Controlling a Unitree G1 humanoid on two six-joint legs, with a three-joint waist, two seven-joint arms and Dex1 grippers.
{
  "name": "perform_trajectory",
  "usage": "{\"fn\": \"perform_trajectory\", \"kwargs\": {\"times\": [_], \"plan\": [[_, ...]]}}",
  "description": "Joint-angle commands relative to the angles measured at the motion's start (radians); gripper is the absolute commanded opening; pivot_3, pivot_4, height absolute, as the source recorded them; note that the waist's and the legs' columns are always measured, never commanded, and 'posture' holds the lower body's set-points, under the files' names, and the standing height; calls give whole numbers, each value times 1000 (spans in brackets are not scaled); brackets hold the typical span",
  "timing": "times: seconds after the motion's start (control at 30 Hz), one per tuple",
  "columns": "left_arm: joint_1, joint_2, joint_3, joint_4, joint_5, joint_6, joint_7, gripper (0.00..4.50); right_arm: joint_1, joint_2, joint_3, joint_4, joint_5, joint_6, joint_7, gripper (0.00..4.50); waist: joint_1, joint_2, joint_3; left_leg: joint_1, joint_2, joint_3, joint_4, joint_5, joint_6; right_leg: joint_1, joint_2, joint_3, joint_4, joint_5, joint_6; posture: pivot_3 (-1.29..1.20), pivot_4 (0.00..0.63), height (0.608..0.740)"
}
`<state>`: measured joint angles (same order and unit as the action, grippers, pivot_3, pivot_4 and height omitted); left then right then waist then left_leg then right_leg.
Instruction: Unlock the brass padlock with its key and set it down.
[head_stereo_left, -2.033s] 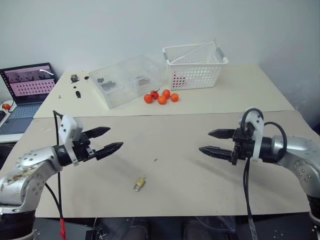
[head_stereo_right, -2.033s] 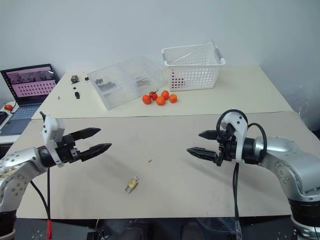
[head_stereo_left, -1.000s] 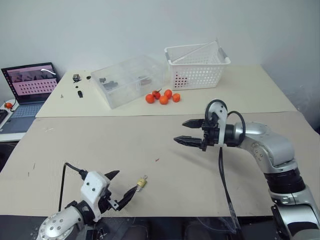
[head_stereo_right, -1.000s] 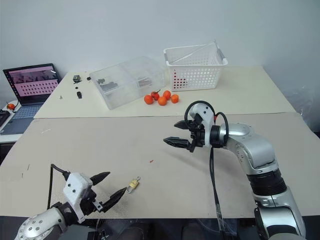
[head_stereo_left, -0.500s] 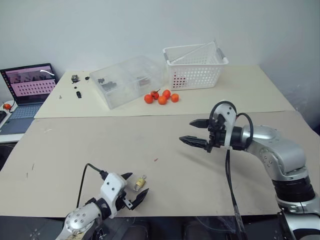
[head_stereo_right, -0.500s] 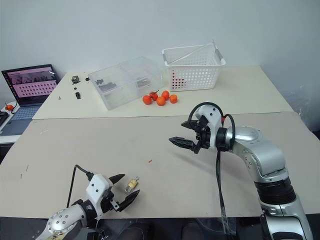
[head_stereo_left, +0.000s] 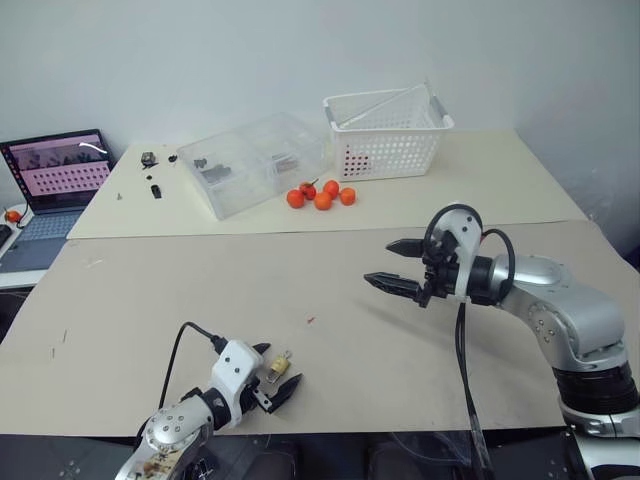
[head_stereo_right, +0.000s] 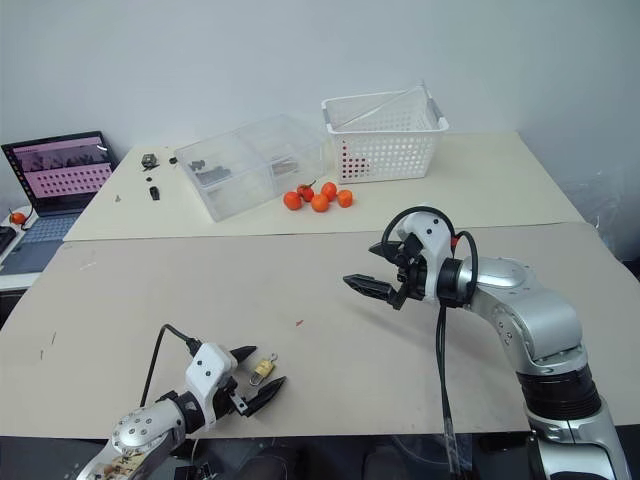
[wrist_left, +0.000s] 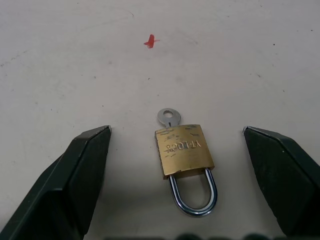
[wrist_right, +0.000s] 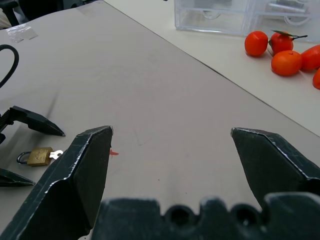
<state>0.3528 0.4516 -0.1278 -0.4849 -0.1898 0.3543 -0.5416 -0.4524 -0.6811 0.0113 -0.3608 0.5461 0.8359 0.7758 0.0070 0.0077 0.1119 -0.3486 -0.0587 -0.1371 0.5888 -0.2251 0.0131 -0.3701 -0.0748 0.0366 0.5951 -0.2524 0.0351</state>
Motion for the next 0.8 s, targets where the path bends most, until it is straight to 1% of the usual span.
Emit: {"fn": "perform_trajectory", "kwargs": {"times": [0.03, 0.27, 0.57, 0.6, 0.63, 0.73, 0.77, 0.8], "plan": [[35, 19, 15, -26, -4, 26, 2, 4500, 2, -4, -33, -30, 9, -17, -6, 4487, -3, 0, 0, 0, 0, 0, 0, 0, 0, 0, 0, 0, 0, 0, 0, 0, 150, 740], [72, 32, 34, -61, -12, 40, 5, 4500, 8, 3, -28, -27, 7, -24, -11, 4487, -9, -1, 0, 0, 1, 3, 0, -2, -1, 0, 0, 3, 0, 0, 0, 0, 150, 740], [77, 18, 26, -47, -12, 41, 16, 4500, 7, 6, -22, -26, 6, -25, -15, 4487, -11, -1, 1, 0, 2, 3, 0, -2, -1, 0, 1, 3, 0, 0, 0, 0, 150, 740], [76, 17, 25, -45, -14, 43, 16, 3984, 7, 5, -22, -26, 4, -26, -15, 4500, -11, -1, 1, 0, 2, 3, 0, -2, -1, 0, 1, 3, 0, 0, 0, 0, 150, 740], [75, 15, 24, -43, -15, 44, 15, 3851, 7, 4, -22, -26, 3, -26, -15, 4500, -11, -1, 1, 0, 2, 3, 0, -2, -1, 0, 1, 3, 0, 0, 0, 0, 150, 740], [72, 11, 22, -33, -18, 42, 17, 2633, 10, 2, -23, -26, 2, -27, -14, 4500, -10, -1, 1, 0, 1, 3, 0, -2, -1, 0, 1, 3, 0, 0, 0, 0, 150, 740], [71, 10, 22, -31, -18, 41, 17, 2386, 11, 1, -24, -26, 1, -28, -14, 4500, -10, -1, 0, 0, 1, 3, 0, -2, -1, 0, 0, 3, 0, 0, 0, 0, 150, 740], [70, 10, 23, -28, -18, 39, 16, 2045, 11, 2, -24, -25, 0, -29, -14, 4500, -9, -1, 0, 0, 1, 3, 0, -2, -1, 0, 0, 4, 0, 0, 0, 0, 150, 740]]}}
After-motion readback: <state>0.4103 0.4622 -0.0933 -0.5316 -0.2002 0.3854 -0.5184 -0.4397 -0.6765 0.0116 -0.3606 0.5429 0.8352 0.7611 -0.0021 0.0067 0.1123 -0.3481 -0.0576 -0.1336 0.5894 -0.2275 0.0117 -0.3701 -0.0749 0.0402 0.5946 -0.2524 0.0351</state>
